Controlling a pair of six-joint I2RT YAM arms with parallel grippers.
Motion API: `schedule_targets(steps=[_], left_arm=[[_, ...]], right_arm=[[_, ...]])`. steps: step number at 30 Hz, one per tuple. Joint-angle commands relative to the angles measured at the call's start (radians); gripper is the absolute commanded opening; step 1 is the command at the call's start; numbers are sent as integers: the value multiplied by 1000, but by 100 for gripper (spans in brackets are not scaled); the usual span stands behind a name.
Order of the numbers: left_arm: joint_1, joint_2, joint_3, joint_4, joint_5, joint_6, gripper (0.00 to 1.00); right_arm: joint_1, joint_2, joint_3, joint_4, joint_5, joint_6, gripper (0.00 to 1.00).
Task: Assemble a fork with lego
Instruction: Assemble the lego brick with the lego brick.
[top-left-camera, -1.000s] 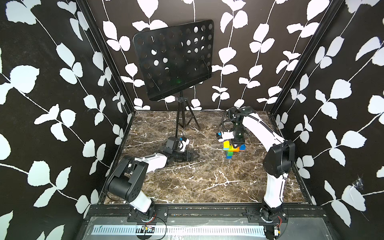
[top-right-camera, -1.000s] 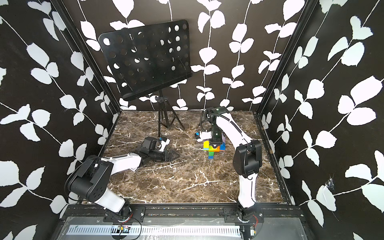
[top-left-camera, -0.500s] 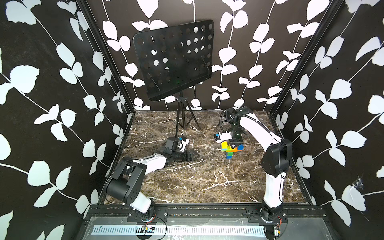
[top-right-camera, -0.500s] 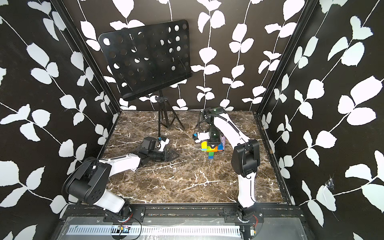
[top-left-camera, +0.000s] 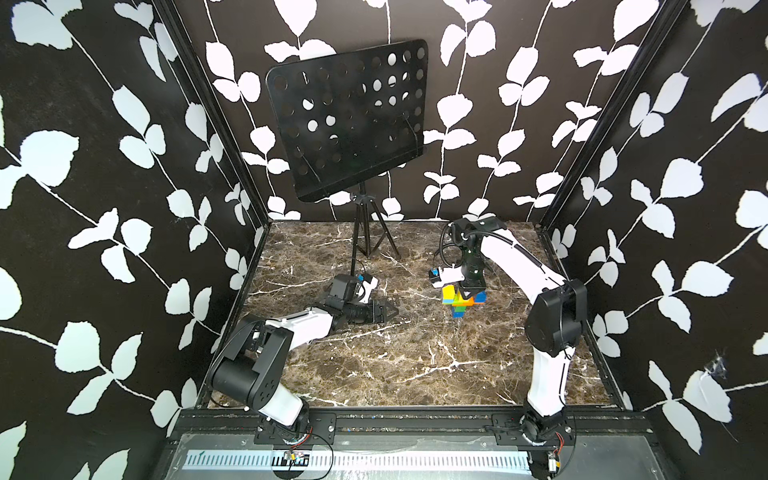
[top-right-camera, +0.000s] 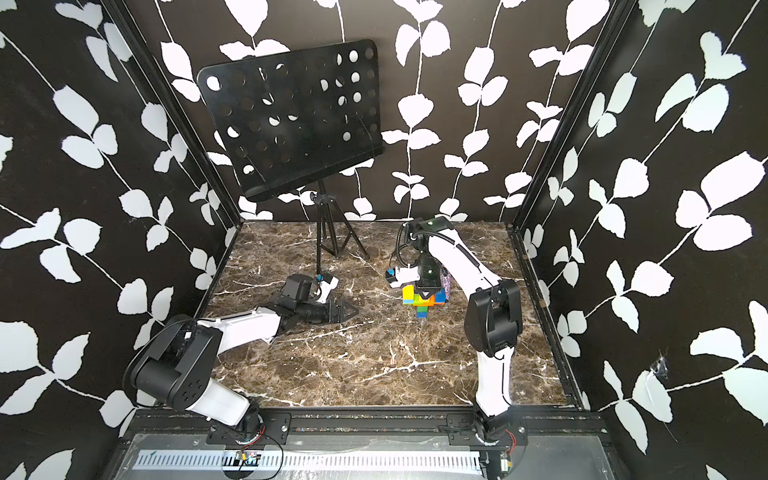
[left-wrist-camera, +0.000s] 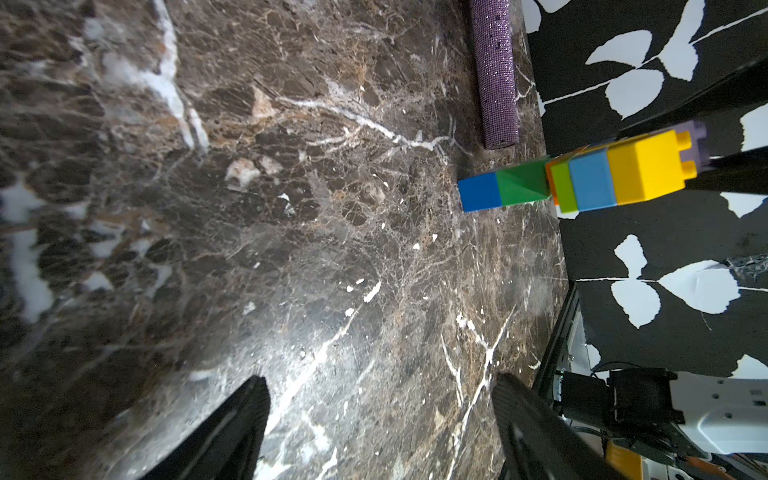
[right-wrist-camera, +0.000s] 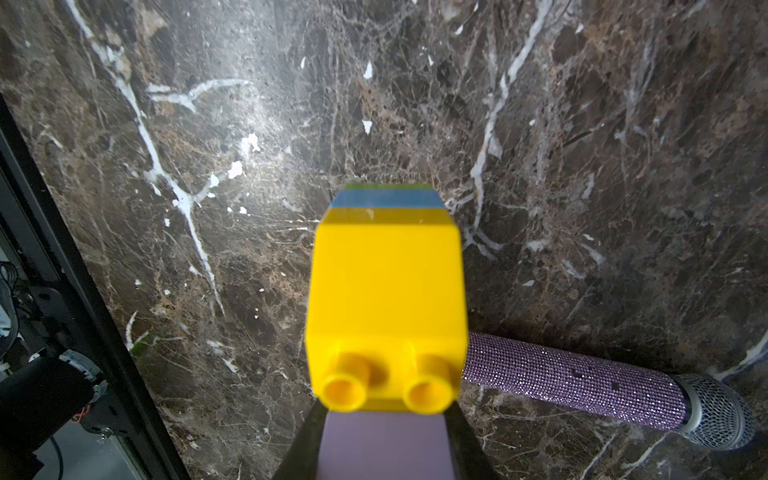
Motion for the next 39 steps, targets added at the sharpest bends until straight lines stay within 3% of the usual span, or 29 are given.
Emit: schedule_targets(steps=[1, 9, 21, 30, 39], left_arm=[[5, -13, -12, 13, 7, -1, 86], [6, 2, -8, 26, 12, -4, 86], [6, -5, 0, 9, 17, 6, 86], [5, -12, -4, 6, 7, 6, 86], [6, -21, -8, -3, 3, 12, 86]], right_arm=[[12, 31, -50, -32, 24, -22, 10], [17, 41, -65, -18, 59, 29, 9], [8, -8, -98, 13, 73, -28, 8], [18, 32, -208, 78, 39, 0, 7], [36, 118, -176, 76, 33, 26, 7]])
